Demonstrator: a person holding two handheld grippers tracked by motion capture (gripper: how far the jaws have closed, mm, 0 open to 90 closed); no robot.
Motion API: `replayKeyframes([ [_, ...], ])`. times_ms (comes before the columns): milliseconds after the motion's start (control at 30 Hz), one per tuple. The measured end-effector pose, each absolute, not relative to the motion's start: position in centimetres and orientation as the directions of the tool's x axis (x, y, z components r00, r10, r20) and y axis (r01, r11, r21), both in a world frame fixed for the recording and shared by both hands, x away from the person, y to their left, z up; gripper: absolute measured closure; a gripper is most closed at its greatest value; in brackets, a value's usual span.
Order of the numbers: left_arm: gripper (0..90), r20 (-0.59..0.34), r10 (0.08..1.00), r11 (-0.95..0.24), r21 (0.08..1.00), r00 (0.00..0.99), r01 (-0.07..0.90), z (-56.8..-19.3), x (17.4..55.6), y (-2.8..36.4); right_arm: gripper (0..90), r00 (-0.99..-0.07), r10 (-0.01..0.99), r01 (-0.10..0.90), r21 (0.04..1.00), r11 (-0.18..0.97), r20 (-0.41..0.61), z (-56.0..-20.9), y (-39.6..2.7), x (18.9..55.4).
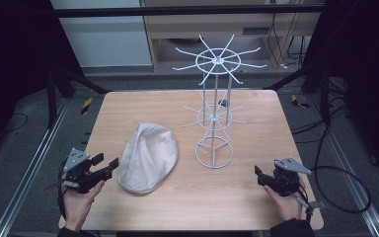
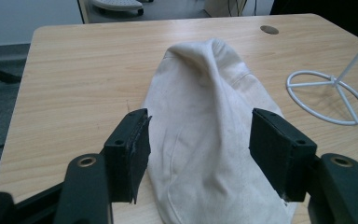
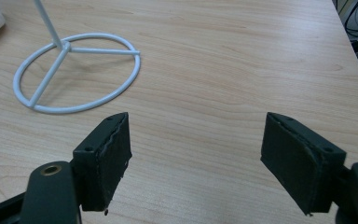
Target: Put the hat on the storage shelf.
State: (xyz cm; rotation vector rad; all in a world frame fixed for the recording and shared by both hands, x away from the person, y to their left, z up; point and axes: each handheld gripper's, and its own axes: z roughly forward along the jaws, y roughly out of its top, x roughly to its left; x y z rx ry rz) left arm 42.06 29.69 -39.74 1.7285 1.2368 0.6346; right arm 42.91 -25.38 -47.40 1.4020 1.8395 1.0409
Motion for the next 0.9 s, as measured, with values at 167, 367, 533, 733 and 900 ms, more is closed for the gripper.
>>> replayKeyframes([
  [167, 37.7, -0.072, 0.92, -0.124, 0.879, 0.385, 0.461, -39.1, 42.8, 28.7, 25.4, -0.263, 0.965, 0.499, 0.856, 0.132, 0.005, -47.4, -25.5, 42.8],
  [367, 37.4, -0.068, 0.915, -0.137, 0.874, 0.397, 0.467, -38.7, 43.9, 27.5, 25.6, -0.265, 0.964, 0.502, 0.854, 0.136, 0.002, -47.4, -25.5, 42.8],
  [533, 37.5, -0.063, 0.912, -0.152, 0.867, 0.406, 0.475, -38.6, 44.5, 26.8, 25.6, -0.265, 0.964, 0.514, 0.846, 0.139, 0.002, -47.4, -25.4, 42.8],
  [733, 37.5, -0.059, 0.908, -0.165, 0.86, 0.414, 0.483, -38.5, 45.1, 26.2, 25.9, -0.261, 0.965, 0.515, 0.846, 0.136, 0.003, -47.5, -25.5, 42.9],
  [900, 37.5, -0.053, 0.904, -0.181, 0.851, 0.424, 0.493, -38.4, 45.7, 25.7, 26.3, -0.263, 0.965, 0.516, 0.846, 0.138, 0.002, -47.5, -25.5, 42.9],
])
